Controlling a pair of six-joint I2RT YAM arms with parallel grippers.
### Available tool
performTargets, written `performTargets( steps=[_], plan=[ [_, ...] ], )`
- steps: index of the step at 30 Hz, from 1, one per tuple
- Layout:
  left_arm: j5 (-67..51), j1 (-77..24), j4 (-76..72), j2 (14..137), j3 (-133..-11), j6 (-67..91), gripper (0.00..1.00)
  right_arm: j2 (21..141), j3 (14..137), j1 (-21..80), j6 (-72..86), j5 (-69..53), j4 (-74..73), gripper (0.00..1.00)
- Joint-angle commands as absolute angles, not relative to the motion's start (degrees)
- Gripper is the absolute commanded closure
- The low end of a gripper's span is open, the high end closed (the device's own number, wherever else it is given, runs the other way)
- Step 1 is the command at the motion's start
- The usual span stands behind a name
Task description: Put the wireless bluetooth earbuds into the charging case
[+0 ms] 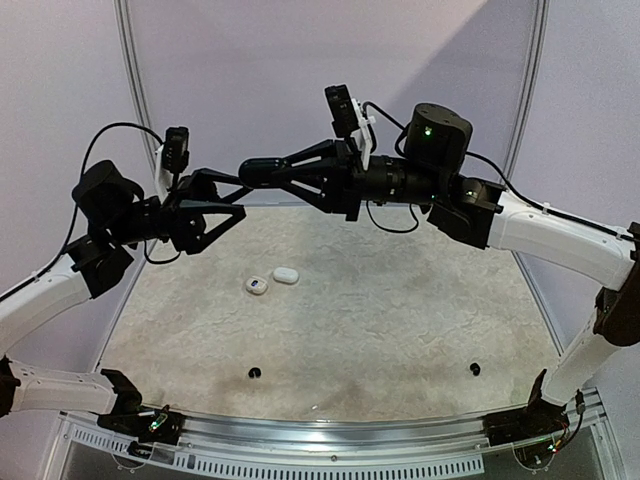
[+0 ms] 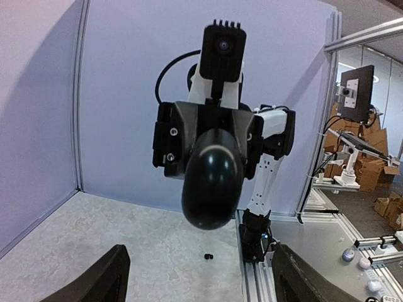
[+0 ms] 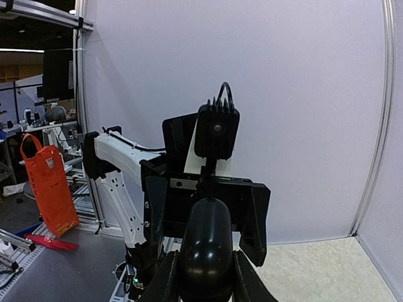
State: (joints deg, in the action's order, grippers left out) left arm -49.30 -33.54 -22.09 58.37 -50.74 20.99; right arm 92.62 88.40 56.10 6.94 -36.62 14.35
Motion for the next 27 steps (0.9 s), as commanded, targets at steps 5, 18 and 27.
performTargets(
  steps=[5, 18, 27],
  plan=[
    [-49.5, -34.2, -27.3, 59.3, -52.2, 22.5, 0.30, 91.1, 86.8, 56.0, 1.4, -38.3, 16.6, 1.00],
    [-50.5, -37.2, -28.6, 57.1, -49.0, 19.0, 0.44, 91.6, 84.7, 58.8, -0.3, -34.4, 20.0, 1.00],
    [-50.2, -38.0, -28.3, 56.4, -49.0, 18.0, 0.61, 91.6, 85.8, 58.8, -0.6, -32.3, 18.7, 1.00]
  ],
)
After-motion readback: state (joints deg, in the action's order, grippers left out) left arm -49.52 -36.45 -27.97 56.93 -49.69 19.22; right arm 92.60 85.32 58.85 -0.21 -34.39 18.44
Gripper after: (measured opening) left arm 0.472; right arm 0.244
